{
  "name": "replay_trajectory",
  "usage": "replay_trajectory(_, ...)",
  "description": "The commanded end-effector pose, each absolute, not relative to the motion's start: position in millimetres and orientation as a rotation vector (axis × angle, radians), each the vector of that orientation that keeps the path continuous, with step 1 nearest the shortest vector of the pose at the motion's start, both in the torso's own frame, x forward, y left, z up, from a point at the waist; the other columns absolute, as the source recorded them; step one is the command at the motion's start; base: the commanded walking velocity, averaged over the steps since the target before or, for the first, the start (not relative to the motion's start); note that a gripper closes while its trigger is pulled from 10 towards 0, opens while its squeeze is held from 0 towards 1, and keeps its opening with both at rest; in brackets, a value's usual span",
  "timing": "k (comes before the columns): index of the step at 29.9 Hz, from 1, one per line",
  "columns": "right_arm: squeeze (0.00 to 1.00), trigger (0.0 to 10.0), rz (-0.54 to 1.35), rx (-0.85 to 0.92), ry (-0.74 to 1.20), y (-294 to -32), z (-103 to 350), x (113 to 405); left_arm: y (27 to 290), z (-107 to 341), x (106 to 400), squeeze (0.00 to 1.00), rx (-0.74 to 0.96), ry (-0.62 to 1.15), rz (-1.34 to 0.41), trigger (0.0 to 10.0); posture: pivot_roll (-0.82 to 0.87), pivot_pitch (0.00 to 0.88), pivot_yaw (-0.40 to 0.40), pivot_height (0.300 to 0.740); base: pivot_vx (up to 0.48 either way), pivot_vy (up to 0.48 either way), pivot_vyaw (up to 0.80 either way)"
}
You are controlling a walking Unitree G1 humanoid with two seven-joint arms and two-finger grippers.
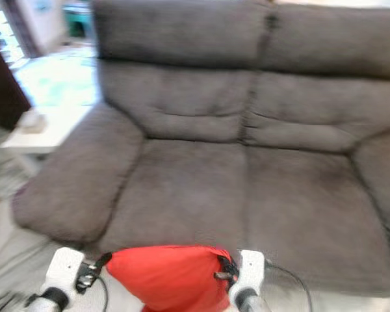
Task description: Move the pillow to the sofa from floor
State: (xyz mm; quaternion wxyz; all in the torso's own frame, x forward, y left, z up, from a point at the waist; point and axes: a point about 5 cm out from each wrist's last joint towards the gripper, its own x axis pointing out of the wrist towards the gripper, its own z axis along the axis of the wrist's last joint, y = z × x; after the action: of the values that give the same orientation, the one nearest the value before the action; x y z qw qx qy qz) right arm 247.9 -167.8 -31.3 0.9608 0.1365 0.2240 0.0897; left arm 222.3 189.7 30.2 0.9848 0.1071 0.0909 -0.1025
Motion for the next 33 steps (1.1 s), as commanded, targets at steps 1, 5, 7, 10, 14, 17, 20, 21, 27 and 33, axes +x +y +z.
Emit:
replay_trajectory(1,0.0,10.0,0.176,0.275,0.363,-168,-18,261,200,24,215,0.0,0.223,0.223,-0.191,10.0,0.2,0.123,-0.002,0.74,0.0,0.0,-0.51)
replay_trajectory(5,0.0,10.0,0.192,0.266,0.348,-168,-15,263,203,25,214,0.0,0.229,0.233,-0.211,10.0,0.19,0.122,-0.005,0.74,0.0,0.0,-0.25)
replay_trajectory(7,0.0,10.0,0.213,0.256,0.351,-167,-14,264,206,22,211,0.0,0.254,0.273,-0.253,10.0,0.2,0.12,-0.005,0.74,0.0,0.0,0.0)
replay_trajectory(10,0.0,10.0,0.297,0.22,0.358,-164,-11,268,209,21,206,0.0,0.337,0.335,-0.405,10.0,0.2,0.118,-0.003,0.74,0.0,0.0,0.0)
replay_trajectory(14,0.0,10.0,0.449,0.136,0.385,-155,-6,273,212,26,202,0.0,0.403,0.385,-0.593,10.0,0.19,0.115,-0.004,0.74,0.0,0.0,0.0)
replay_trajectory(17,0.0,10.0,0.547,0.103,0.382,-149,-2,276,216,27,201,0.0,0.468,0.412,-0.674,10.0,0.19,0.113,-0.004,0.74,0.0,0.0,0.0)
replay_trajectory(20,0.0,10.0,0.731,0.034,0.372,-141,7,280,224,30,206,0.0,0.607,0.398,-0.739,10.0,0.19,0.107,-0.002,0.74,0.0,0.0,0.0)
replay_trajectory(21,0.0,10.0,0.731,0.034,0.372,-141,7,280,224,30,206,0.0,0.607,0.398,-0.739,10.0,0.19,0.107,-0.002,0.74,0.0,0.0,0.0)
replay_trajectory(27,0.0,10.0,0.925,-0.066,0.317,-139,31,293,224,22,204,0.0,0.745,0.409,-0.874,10.0,0.19,0.107,-0.002,0.74,0.0,0.0,0.0)
replay_trajectory(33,0.0,10.0,1.127,-0.116,0.31,-134,39,288,218,18,203,0.0,0.727,0.394,-0.9,10.0,0.18,0.107,-0.008,0.74,0.0,0.0,0.0)
